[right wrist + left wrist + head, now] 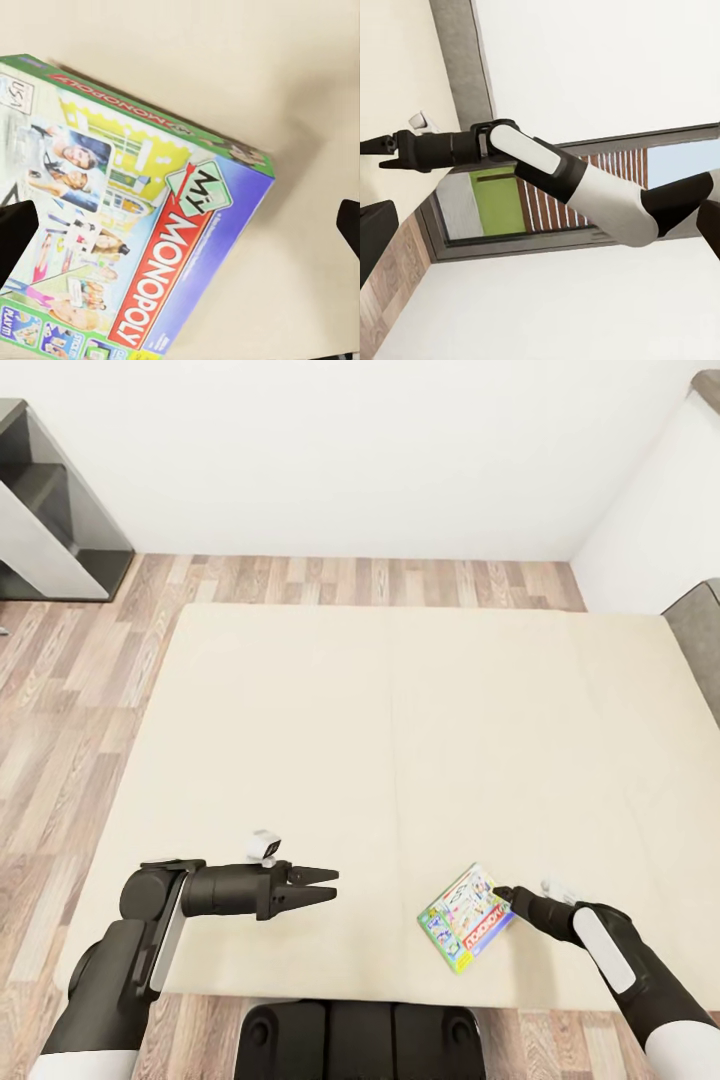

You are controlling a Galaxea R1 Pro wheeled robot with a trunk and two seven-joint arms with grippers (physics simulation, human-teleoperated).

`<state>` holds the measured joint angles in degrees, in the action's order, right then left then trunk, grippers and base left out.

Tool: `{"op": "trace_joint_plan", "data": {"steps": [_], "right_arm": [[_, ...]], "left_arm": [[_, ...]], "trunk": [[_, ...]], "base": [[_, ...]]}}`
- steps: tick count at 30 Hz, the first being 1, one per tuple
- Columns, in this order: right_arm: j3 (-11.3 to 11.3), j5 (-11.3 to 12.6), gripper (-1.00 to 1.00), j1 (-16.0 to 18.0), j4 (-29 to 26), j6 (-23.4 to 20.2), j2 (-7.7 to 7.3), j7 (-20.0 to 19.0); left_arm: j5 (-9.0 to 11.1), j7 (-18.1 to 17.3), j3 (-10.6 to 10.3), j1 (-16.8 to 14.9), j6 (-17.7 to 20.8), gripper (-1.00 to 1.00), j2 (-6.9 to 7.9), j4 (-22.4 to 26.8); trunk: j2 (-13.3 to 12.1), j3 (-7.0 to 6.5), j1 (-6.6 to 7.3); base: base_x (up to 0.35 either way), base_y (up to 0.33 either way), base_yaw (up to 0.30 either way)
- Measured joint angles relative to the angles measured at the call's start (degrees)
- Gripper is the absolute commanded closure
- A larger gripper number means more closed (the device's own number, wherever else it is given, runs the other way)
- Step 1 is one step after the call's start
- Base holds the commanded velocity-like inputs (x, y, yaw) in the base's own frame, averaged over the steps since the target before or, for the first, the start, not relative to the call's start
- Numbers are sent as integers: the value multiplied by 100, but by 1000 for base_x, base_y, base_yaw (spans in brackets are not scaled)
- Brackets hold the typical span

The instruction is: Put all the toys in the child's room - the three board games (two on the bed and one on the table), the two jigsaw puzzles on the table, and the tennis ball on the table - inside the toy box on the table in the child's room.

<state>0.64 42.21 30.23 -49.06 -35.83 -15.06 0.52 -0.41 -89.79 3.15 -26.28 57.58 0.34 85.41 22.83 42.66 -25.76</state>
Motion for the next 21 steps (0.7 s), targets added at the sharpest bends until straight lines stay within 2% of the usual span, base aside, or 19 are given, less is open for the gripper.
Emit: {"op": "trace_joint_plan", "data": {"steps": [21], "right_arm": [[3, 3, -100, -1, 102, 22, 3, -70]], "left_arm": [[-6, 0, 1, 2, 0, -100, 9, 0]], "trunk": [[0, 196, 0]], "base": [[0, 0, 0]]}}
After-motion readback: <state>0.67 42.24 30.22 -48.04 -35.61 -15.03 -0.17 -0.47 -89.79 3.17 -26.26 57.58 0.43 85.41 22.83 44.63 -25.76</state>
